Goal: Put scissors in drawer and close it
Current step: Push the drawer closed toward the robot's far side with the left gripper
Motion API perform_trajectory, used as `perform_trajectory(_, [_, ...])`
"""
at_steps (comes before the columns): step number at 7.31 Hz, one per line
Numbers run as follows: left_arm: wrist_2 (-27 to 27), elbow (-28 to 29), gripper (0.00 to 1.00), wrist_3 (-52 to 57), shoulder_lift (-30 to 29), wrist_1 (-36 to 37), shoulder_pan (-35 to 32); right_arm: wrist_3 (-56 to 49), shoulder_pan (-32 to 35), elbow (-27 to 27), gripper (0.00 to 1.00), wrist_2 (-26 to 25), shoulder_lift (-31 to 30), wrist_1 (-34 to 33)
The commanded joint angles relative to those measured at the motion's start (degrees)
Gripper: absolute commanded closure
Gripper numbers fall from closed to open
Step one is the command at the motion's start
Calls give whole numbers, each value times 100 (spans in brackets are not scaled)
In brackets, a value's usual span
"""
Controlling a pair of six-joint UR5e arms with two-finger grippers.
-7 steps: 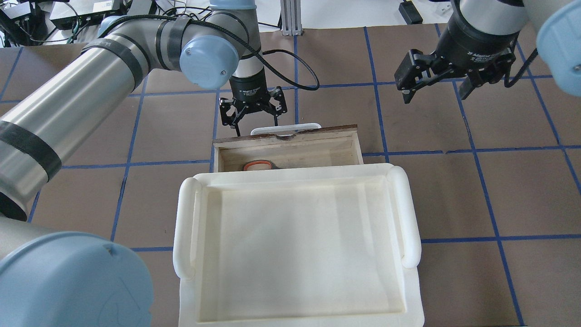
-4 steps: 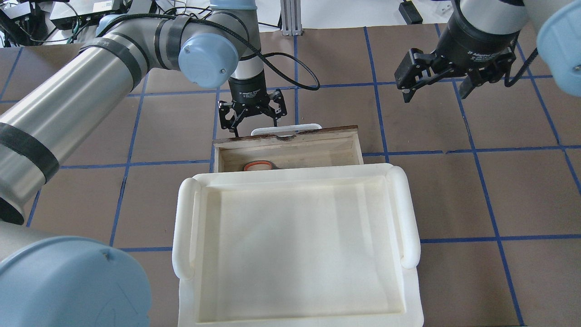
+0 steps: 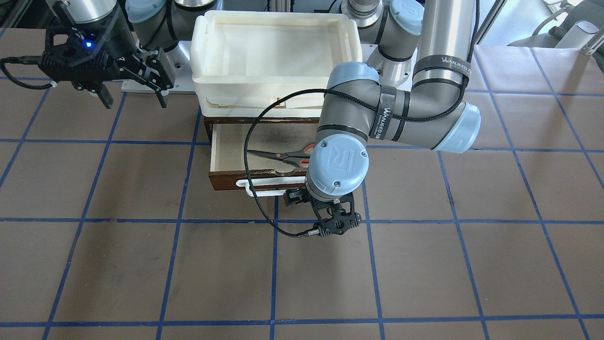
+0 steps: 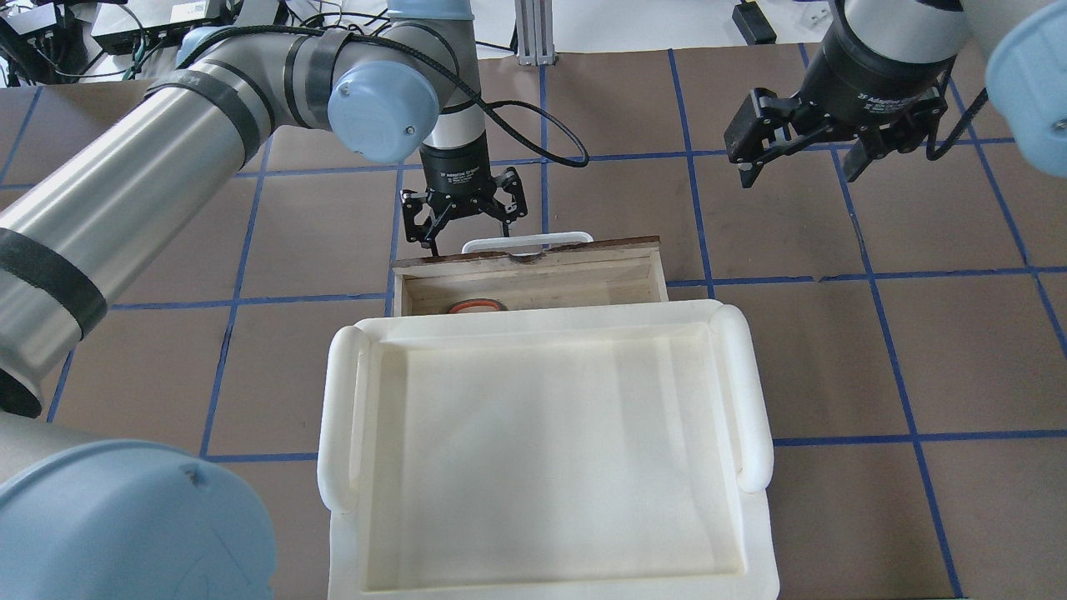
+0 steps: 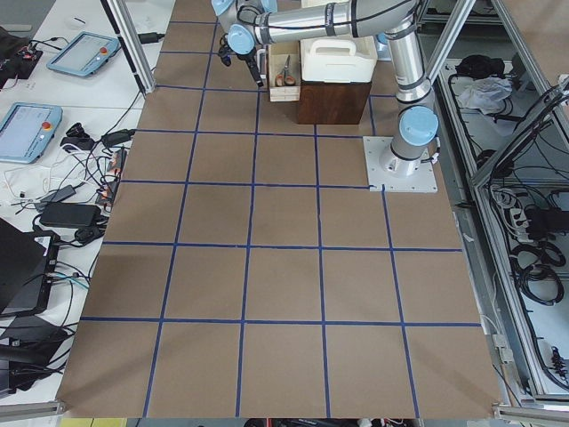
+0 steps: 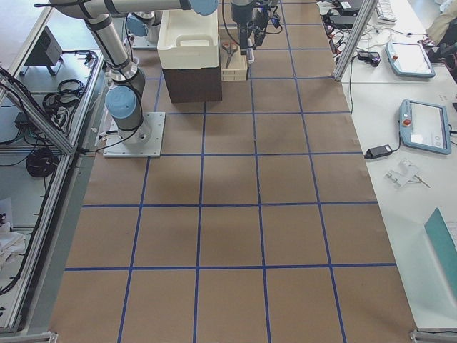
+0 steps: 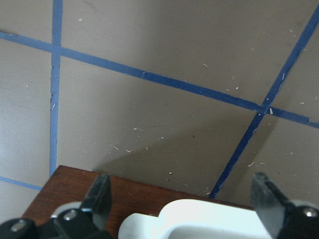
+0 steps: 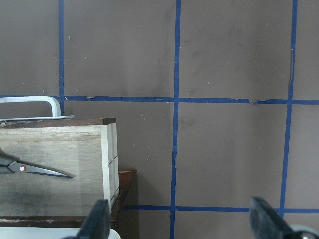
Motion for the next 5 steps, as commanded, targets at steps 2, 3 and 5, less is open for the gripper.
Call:
perform_trajectory(2, [0, -9, 0, -16, 34, -194, -26, -2, -2, 0, 0, -2, -2, -1])
perform_trajectory(3, [8, -9, 0, -16, 17, -282, -26, -2, -2, 0, 0, -2, -2, -1])
perform_trajectory(5, [26, -105, 0, -8, 95, -572, -26, -2, -2, 0, 0, -2, -2, 8])
